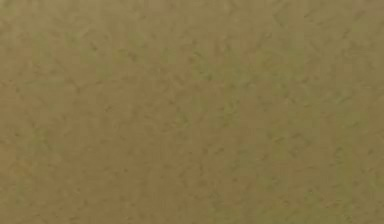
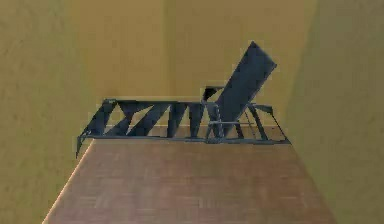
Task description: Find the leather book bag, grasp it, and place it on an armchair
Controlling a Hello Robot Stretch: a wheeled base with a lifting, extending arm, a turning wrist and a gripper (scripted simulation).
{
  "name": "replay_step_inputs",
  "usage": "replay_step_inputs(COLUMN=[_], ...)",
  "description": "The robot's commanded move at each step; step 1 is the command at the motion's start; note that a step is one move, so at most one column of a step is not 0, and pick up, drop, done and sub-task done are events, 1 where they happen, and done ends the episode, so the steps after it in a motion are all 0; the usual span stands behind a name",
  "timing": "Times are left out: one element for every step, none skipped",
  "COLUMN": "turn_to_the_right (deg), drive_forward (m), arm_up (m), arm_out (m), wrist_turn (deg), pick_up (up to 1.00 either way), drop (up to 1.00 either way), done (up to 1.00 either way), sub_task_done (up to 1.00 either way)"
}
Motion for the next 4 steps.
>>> replay_step_inputs(turn_to_the_right=[-45.0, -45.0, -12.0, 0.0], drive_forward=[0.00, 0.00, 0.00, 1.00], arm_up=[0.00, 0.00, 0.00, 0.00], arm_out=[0.00, 0.00, 0.00, 0.00], wrist_turn=[0.0, 0.0, 0.0, 0.0], pick_up=[0.00, 0.00, 0.00, 0.00], drop=[0.00, 0.00, 0.00, 0.00], done=[0.00, 0.00, 0.00, 0.00], sub_task_done=[0.00, 0.00, 0.00, 0.00])
